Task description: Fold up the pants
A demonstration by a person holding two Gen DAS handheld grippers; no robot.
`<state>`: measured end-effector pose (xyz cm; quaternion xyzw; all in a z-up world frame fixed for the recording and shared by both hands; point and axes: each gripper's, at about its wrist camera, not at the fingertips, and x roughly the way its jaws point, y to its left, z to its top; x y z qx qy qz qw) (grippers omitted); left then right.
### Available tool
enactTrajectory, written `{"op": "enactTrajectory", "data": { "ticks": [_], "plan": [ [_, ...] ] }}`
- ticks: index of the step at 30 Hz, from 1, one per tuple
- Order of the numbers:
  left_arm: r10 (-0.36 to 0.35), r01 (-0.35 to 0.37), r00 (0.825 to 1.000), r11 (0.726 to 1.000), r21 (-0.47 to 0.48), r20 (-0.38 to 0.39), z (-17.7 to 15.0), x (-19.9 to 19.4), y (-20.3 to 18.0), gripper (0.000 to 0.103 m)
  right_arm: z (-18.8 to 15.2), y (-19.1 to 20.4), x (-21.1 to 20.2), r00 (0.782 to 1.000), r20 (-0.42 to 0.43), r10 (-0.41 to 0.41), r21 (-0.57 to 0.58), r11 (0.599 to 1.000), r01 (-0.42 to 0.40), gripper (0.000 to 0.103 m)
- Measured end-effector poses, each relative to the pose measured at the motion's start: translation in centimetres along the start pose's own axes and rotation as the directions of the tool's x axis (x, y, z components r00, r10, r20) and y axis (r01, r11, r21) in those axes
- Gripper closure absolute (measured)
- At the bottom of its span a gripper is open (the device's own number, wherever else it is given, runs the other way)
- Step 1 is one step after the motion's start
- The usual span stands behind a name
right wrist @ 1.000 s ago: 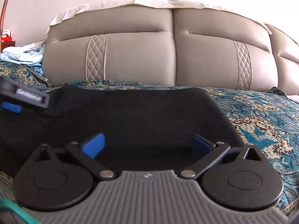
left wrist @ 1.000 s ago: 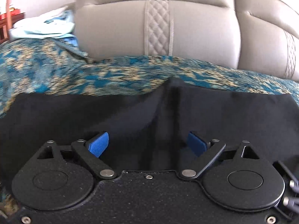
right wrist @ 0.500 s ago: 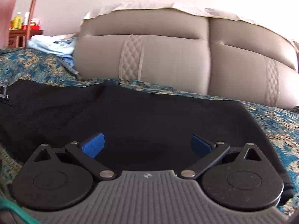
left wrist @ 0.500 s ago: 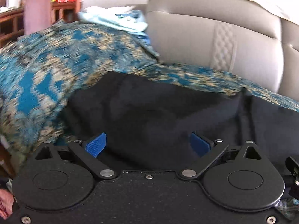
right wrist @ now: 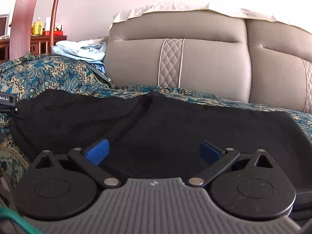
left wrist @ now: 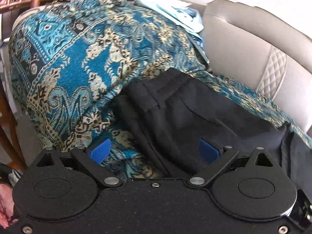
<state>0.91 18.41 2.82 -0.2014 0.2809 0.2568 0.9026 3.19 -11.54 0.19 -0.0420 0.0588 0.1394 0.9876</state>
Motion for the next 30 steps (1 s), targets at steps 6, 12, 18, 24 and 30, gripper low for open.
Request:
{"op": "enactTrajectory", "data": {
  "ticks": [6, 12, 18, 24, 30],
  "plan": [
    [0.019, -0.02, 1.0, 0.999, -0.038, -0.013, 0.9, 1.6, 0.9, 0.006, -0.2, 0.8, 1.5, 0.999, -0.041, 0.007, 0.008, 1.0, -0.006, 0.0],
    [0.006, -0.007, 1.0, 0.999, -0.043, -0.028, 1.6, 3.3, 1.1, 0.006, -0.6, 1.7, 1.4, 0.999, -0.042, -0.003, -0.053, 0.999, 0.001, 0.0],
    [-0.026, 0.022, 0.998, 0.997, -0.069, -0.062, 2.0, 5.0, 1.7, 0.005, -0.6, 2.0, 1.5, 0.999, -0.045, -0.007, -0.075, 0.997, 0.004, 0.0],
    [0.0, 0.002, 0.999, 0.999, 0.037, -0.052, 1.9, 6.4, 0.9, 0.0, -0.7, 2.0, 1.6, 0.999, -0.047, -0.003, -0.07, 0.998, 0.0, 0.0],
    [0.012, -0.012, 1.0, 1.0, 0.014, -0.008, 1.8, 6.8, 1.3, 0.0, -0.6, 2.0, 1.6, 0.999, -0.048, -0.003, -0.07, 0.998, 0.0, 0.0]
  ]
}}
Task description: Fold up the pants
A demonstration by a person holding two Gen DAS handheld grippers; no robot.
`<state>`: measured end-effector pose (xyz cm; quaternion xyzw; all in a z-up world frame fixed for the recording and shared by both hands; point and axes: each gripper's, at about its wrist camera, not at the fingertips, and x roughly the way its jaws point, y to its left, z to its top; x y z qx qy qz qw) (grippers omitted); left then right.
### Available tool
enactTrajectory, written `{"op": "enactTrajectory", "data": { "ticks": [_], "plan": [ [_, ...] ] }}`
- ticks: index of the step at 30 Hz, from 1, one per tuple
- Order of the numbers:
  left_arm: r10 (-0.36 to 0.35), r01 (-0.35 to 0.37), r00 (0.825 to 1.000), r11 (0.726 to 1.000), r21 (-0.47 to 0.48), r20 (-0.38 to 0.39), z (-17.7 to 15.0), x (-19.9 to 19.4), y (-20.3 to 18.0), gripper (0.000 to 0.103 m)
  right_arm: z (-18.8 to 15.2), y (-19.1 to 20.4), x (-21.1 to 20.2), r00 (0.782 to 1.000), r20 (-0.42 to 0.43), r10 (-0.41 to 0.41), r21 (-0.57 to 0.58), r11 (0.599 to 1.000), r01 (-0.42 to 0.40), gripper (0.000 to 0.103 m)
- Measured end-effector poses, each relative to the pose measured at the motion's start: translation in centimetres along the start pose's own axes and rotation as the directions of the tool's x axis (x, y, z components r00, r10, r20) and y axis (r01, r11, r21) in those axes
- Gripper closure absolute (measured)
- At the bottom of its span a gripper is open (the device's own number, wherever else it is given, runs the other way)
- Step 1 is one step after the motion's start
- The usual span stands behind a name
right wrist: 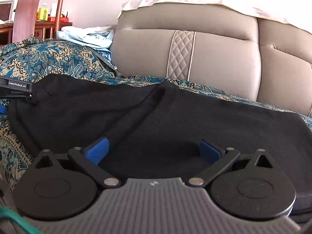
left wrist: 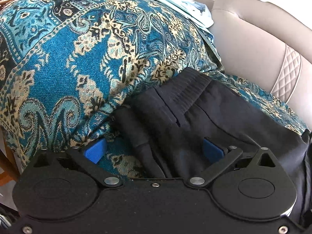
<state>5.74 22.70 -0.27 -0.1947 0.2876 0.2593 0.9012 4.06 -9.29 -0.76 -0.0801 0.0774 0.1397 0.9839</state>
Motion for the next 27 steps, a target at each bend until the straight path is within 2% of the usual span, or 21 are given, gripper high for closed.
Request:
{"op": "enactTrajectory", "data": {
  "ticks": [6, 9, 13, 14, 15, 16, 17, 19, 21, 22, 25, 27],
  "plan": [
    [0.037, -0.037, 0.999, 0.999, -0.027, 0.004, 0.1, 0.2, -0.2, 0.0, 0.0, 0.0, 0.0, 1.0, 0.0, -0.001, -0.001, 1.0, 0.001, 0.0],
    [0.053, -0.053, 0.998, 0.999, -0.006, -0.019, 0.6, 0.7, -0.6, 0.0, 0.0, 0.0, 0.0, 1.0, 0.0, -0.001, -0.001, 1.0, 0.001, 0.0],
    [0.025, -0.026, 0.999, 0.999, -0.027, -0.037, 1.3, 1.0, -0.3, 0.001, 0.0, 0.0, 0.0, 1.0, 0.0, -0.001, 0.0, 1.0, 0.001, 0.0],
    [0.013, -0.015, 0.999, 0.999, -0.039, -0.035, 1.4, 0.9, 0.0, 0.015, 0.0, 0.0, 0.0, 1.0, 0.0, -0.001, -0.001, 1.0, 0.001, 0.0],
    [-0.001, 0.0, 1.0, 0.999, -0.052, -0.018, 1.3, 0.6, 0.1, 0.042, 0.0, 0.0, 0.0, 1.0, 0.0, -0.001, -0.001, 1.0, 0.001, 0.0],
    [-0.043, 0.043, 0.999, 0.997, -0.056, 0.005, 1.3, -0.1, 0.2, 0.064, 0.0, 0.0, 0.0, 1.0, 0.0, -0.001, -0.001, 1.0, 0.001, 0.0],
    [-0.058, 0.059, 0.998, 0.997, -0.052, 0.019, 1.3, -0.6, 0.3, 0.065, 0.0, 0.0, 0.0, 1.0, 0.0, -0.001, -0.001, 1.0, 0.001, 0.0],
    [-0.072, 0.073, 0.997, 0.997, -0.033, 0.04, 1.1, -1.2, 0.4, 0.065, 0.0, 0.0, 0.0, 1.0, 0.0, -0.002, -0.001, 1.0, 0.002, 0.0],
    [-0.087, 0.088, 0.996, 0.995, -0.055, 0.015, 1.0, -0.6, 1.1, 0.056, 0.0, 0.0, 0.0, 1.0, 0.0, -0.001, -0.001, 1.0, 0.001, 0.0],
    [-0.091, 0.09, 0.996, 0.993, -0.079, 0.0, 1.0, -0.2, 1.4, 0.048, 0.0, 0.0, 0.0, 1.0, 0.0, -0.001, -0.001, 1.0, 0.001, 0.0],
    [-0.14, 0.142, 0.99, 0.983, -0.115, 0.023, 1.0, 0.4, 1.9, 0.022, 0.0, 0.0, 0.0, 1.0, 0.0, -0.001, -0.001, 1.0, 0.001, 0.0],
    [-0.153, 0.155, 0.988, 0.98, -0.126, 0.029, 1.3, 0.9, 1.5, 0.016, 0.0, 0.0, 0.0, 1.0, 0.0, -0.001, -0.001, 1.0, 0.001, 0.0]
  ]
}}
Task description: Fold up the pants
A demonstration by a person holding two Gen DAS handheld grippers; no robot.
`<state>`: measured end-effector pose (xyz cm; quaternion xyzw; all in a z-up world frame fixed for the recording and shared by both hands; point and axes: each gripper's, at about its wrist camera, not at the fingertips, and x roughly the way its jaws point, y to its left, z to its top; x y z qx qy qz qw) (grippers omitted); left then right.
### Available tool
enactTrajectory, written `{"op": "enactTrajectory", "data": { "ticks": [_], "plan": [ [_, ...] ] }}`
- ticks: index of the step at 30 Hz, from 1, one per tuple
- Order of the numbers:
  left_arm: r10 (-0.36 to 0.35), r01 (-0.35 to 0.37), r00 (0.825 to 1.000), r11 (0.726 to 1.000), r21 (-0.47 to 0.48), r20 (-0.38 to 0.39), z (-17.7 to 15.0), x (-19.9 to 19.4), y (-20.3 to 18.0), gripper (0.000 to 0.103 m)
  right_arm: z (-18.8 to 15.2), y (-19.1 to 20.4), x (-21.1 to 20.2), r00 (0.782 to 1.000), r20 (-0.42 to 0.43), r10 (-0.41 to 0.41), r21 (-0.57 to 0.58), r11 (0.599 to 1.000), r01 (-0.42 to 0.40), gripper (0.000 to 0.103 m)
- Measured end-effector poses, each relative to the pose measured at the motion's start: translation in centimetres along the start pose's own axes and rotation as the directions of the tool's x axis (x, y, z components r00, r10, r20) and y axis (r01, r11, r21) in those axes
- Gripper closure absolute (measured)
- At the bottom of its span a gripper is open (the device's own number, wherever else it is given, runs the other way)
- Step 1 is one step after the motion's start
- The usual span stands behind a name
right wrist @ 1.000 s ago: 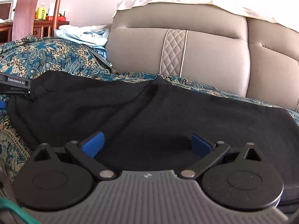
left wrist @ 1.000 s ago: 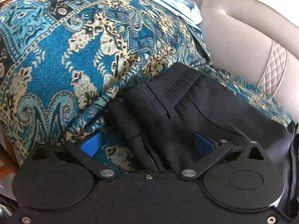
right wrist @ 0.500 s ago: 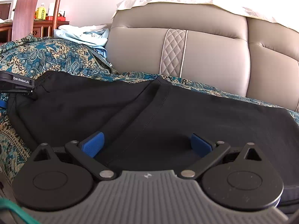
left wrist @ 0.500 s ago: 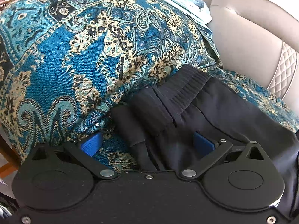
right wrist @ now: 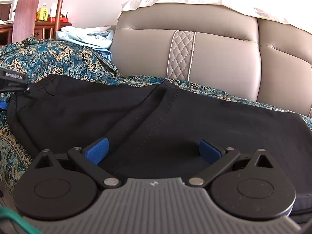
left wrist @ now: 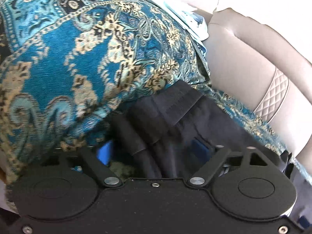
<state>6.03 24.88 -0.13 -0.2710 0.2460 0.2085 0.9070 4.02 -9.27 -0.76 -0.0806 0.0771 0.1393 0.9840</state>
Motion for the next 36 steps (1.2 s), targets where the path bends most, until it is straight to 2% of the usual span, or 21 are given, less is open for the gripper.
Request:
{"op": "enactTrajectory", "data": {
  "ticks": [1, 3, 4, 5, 8, 11, 15, 19, 22, 25, 28, 32, 34, 36],
  "plan": [
    [0.001, -0.001, 1.0, 1.0, -0.002, -0.001, 0.1, 0.3, -0.2, 0.016, 0.0, 0.0, 0.0, 1.0, 0.0, 0.0, 0.0, 1.0, 0.0, 0.0],
    [0.011, -0.011, 1.0, 1.0, -0.012, 0.008, 0.3, 0.9, -0.5, 0.026, 0.0, 0.0, 0.0, 1.0, 0.0, 0.0, 0.0, 1.0, 0.0, 0.0],
    [0.026, -0.026, 1.0, 0.999, -0.025, 0.013, 0.4, 1.1, -0.5, 0.045, 0.0, 0.0, 0.0, 1.0, 0.0, 0.0, 0.0, 1.0, 0.0, 0.0],
    [0.038, -0.037, 0.999, 0.999, -0.04, 0.016, 0.5, 1.1, -0.4, 0.057, 0.0, 0.0, 0.0, 1.0, 0.0, 0.0, 0.0, 1.0, 0.0, 0.0],
    [0.011, -0.008, 1.0, 0.993, -0.114, 0.026, 0.9, 0.8, 0.5, 0.071, 0.0, 0.0, 0.0, 1.0, 0.0, 0.0, 0.0, 1.0, 0.0, 0.0],
    [0.002, 0.003, 0.999, 0.996, -0.089, 0.048, 1.0, -0.2, 0.3, 0.08, 0.0, 0.0, 0.0, 1.0, -0.003, 0.001, -0.001, 1.0, -0.001, 0.0],
    [-0.012, 0.012, 0.994, 1.0, 0.004, 0.106, 1.7, -2.5, -2.2, 0.085, 0.7, -0.9, -0.1, 0.998, -0.018, 0.055, 0.025, 0.998, -0.055, 0.0],
    [-0.114, 0.104, 0.982, 0.992, 0.073, 0.149, 2.8, -5.2, -5.4, 0.086, 1.9, -3.5, -0.8, 0.996, 0.01, 0.091, 0.149, 0.985, -0.091, 0.0],
    [-0.204, 0.181, 0.963, 0.974, 0.139, 0.174, 3.1, -7.2, -8.4, 0.086, 2.9, -6.3, -1.7, 0.996, 0.041, 0.074, 0.249, 0.965, -0.082, 0.0],
    [-0.31, 0.273, 0.935, 0.939, 0.207, 0.172, 2.9, -8.6, -12.4, 0.086, 3.7, -10.2, -2.8, 0.998, 0.057, 0.026, 0.373, 0.927, -0.045, 0.0],
    [-0.423, 0.372, 0.896, 0.881, 0.292, 0.135, 1.7, -10.3, -17.1, 0.086, 3.5, -14.4, -4.0, 0.998, 0.049, -0.032, 0.5, 0.866, 0.003, 0.0],
    [-0.563, 0.516, 0.826, 0.767, 0.38, 0.016, -2.5, -11.6, -24.1, 0.085, 1.6, -20.5, -6.1, 0.997, 0.055, -0.048, 0.687, 0.727, -0.003, 0.0],
    [-0.603, 0.568, 0.795, 0.707, 0.422, -0.06, -5.7, -11.9, -27.3, 0.085, 0.2, -23.1, -7.6, 0.996, 0.079, -0.046, 0.757, 0.653, -0.029, 0.0],
    [-0.614, 0.611, 0.773, 0.652, 0.449, -0.159, -9.0, -11.4, -30.1, 0.083, -1.2, -24.9, -9.0, 0.993, 0.101, -0.061, 0.799, 0.6, -0.044, 0.0]
  ]
}}
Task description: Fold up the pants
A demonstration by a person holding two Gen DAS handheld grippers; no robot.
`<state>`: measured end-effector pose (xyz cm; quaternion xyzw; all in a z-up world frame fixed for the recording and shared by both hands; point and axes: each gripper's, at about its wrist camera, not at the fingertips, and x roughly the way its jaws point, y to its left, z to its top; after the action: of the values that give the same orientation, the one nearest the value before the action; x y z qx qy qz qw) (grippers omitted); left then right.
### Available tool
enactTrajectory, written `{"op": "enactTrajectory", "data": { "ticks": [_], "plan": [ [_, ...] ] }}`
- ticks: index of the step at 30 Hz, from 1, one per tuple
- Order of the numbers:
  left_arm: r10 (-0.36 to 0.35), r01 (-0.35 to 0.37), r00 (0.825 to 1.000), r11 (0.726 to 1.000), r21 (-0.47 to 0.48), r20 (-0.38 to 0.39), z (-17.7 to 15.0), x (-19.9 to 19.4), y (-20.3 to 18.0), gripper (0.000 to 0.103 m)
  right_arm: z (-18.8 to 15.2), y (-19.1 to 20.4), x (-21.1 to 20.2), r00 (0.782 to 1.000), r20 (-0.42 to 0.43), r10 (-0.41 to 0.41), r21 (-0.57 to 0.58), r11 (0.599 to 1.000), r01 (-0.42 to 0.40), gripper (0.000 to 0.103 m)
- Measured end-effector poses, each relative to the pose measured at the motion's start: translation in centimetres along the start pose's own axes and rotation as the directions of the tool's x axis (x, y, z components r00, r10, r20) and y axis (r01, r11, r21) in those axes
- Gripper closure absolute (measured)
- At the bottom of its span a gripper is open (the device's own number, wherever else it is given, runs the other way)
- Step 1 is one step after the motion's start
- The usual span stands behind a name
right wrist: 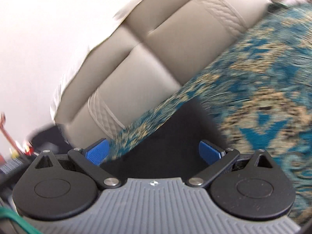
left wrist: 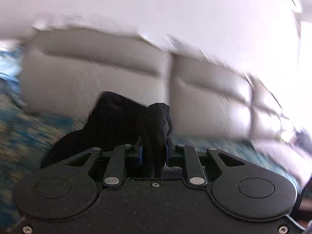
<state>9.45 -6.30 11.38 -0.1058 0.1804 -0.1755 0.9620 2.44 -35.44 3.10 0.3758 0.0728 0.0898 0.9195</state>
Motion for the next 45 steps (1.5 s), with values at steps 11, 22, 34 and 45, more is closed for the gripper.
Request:
{"op": "enactTrajectory", "data": {
  "ticks": [11, 22, 34, 45],
  "plan": [
    [-0.225, 0.251, 0.912, 0.968, 0.031, -0.343, -6.3, 4.7, -5.1, 0.026, 0.5, -2.7, -2.2, 0.996, 0.046, -0.079, -0.02, 0.997, 0.08, 0.0],
    [0.113, -0.097, 0.971, 0.992, 0.086, -0.212, -4.2, -1.1, 2.6, 0.082, -5.9, 2.8, -0.7, 0.972, 0.031, -0.234, -0.343, 0.911, 0.23, 0.006],
    [0.153, -0.135, 0.954, 0.987, 0.085, -0.257, -8.9, -0.7, 4.2, 0.074, -11.1, 5.1, 0.2, 0.966, 0.058, -0.251, -0.486, 0.838, 0.247, 0.013],
    [0.085, -0.067, 0.951, 0.995, 0.069, -0.296, -9.1, -1.8, 3.7, 0.07, -7.2, 3.9, 2.7, 0.966, 0.05, -0.255, -0.338, 0.906, 0.256, 0.066]
  ]
}}
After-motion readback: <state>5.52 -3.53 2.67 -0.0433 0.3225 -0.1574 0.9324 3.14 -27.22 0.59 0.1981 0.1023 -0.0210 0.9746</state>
